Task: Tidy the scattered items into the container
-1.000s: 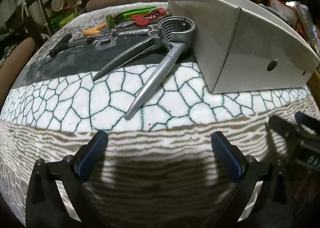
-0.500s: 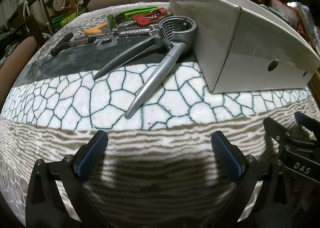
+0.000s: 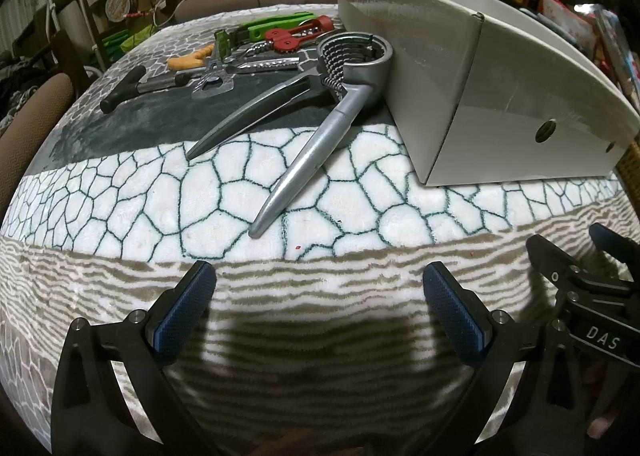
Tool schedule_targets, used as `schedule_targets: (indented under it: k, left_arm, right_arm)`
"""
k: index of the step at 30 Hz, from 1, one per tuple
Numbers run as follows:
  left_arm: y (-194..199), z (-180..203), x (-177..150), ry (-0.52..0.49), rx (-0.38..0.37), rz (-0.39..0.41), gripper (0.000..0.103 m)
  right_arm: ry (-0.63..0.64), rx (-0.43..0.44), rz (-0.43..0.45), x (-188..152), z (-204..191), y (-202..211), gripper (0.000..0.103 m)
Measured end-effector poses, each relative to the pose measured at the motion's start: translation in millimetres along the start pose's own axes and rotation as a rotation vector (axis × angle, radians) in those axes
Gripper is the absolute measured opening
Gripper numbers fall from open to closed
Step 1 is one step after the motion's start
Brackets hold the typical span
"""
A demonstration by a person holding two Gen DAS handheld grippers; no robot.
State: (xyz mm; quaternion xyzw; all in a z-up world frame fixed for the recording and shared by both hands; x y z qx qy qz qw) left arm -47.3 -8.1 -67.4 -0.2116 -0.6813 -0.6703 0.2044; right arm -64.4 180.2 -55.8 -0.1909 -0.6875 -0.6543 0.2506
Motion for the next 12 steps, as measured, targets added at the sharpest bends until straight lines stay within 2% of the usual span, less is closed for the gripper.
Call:
schedule_targets:
  k: [12]
  left_arm:
    - [0.1,-2.0,1.2,0.002,-0.003,0.001,0.103]
  right_arm:
    - [0.0,0.0,0.0,-0.1,0.1,0.0,0.103]
Point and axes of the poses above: each gripper's, at about its wrist camera, not at the fingertips, and y roughly against the way its jaws point, z to its right, x to its top, the point moved 8 cm from there along -y, roughly the way its jaws point, and after that the axes turned 3 degrees about -y, right-handed, at the moved point
